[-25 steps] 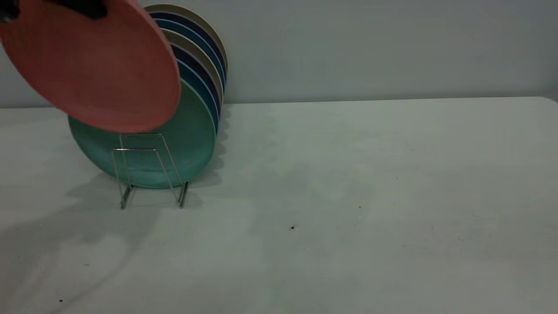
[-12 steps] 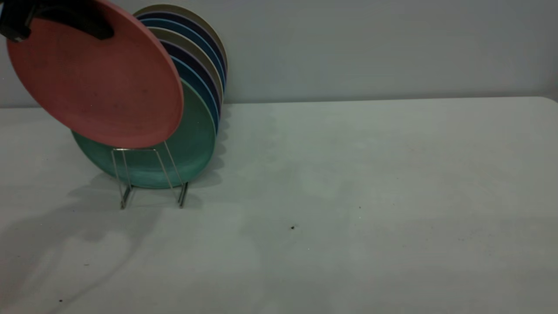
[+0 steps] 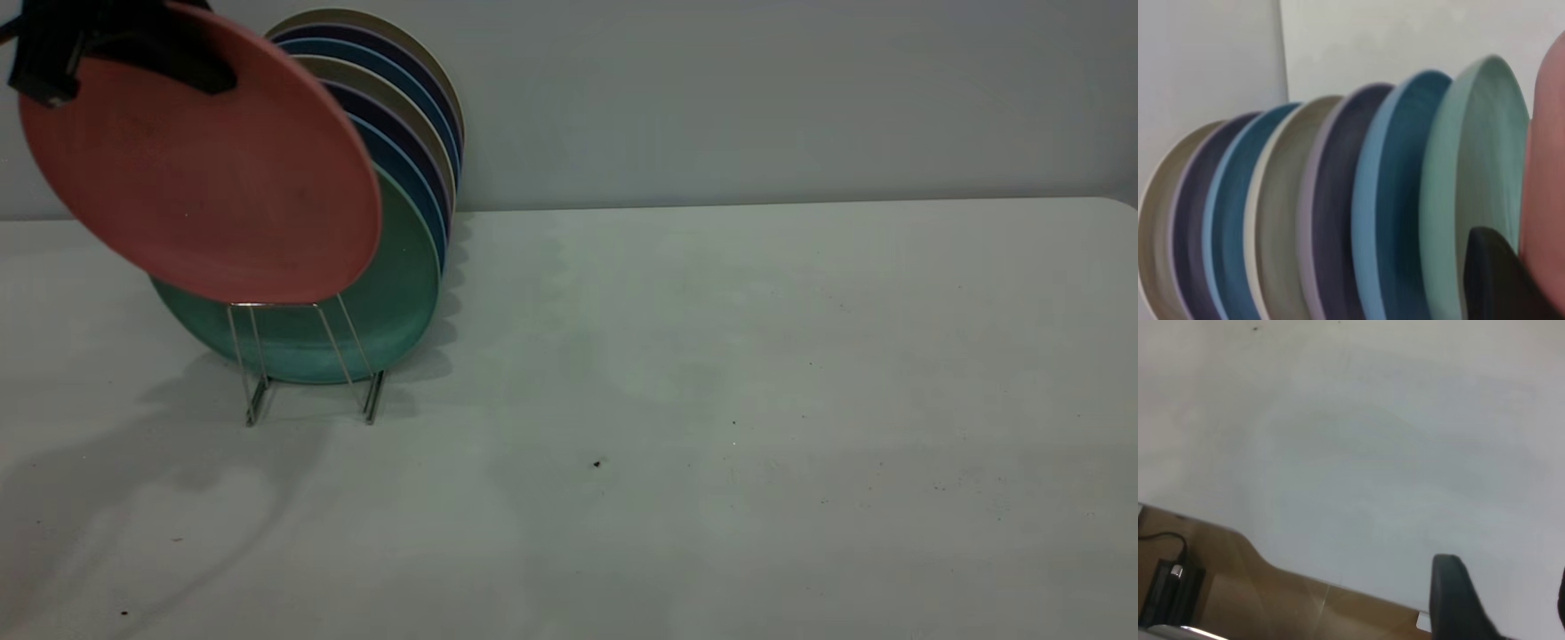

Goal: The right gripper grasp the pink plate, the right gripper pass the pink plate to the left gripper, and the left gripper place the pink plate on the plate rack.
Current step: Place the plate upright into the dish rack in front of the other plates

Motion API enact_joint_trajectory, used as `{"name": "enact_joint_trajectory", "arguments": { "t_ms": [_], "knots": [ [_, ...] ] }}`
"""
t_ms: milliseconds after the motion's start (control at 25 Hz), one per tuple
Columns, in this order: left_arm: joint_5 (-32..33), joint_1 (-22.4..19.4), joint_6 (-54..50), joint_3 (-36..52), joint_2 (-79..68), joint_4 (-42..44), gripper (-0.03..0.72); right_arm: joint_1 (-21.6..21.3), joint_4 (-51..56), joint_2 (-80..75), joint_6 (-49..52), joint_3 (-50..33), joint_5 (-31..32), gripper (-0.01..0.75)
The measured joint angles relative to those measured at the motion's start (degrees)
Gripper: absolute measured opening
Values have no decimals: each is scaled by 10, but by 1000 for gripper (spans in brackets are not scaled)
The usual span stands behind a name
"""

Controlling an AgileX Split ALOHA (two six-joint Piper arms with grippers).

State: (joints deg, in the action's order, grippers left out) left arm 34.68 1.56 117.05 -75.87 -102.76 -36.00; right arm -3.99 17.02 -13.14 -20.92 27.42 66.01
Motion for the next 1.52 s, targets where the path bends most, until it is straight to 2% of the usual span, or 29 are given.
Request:
{"name": "enact_joint_trajectory", "arguments": {
  "t_ms": [840, 1000, 1240, 1520],
  "knots": [
    [-14, 0, -1, 0, -68, -6, 125, 0, 0, 0, 1, -1, -2, 386],
    [-11, 0, -1, 0, -69, -6, 181, 0, -5, 0, 8, -1, -2, 386],
    [-9, 0, -8, 0, -69, -6, 332, 0, -11, 0, 14, -1, -3, 386],
    [-9, 0, -23, 0, -69, -6, 355, 0, -11, 0, 15, -1, -3, 386]
  ]
}}
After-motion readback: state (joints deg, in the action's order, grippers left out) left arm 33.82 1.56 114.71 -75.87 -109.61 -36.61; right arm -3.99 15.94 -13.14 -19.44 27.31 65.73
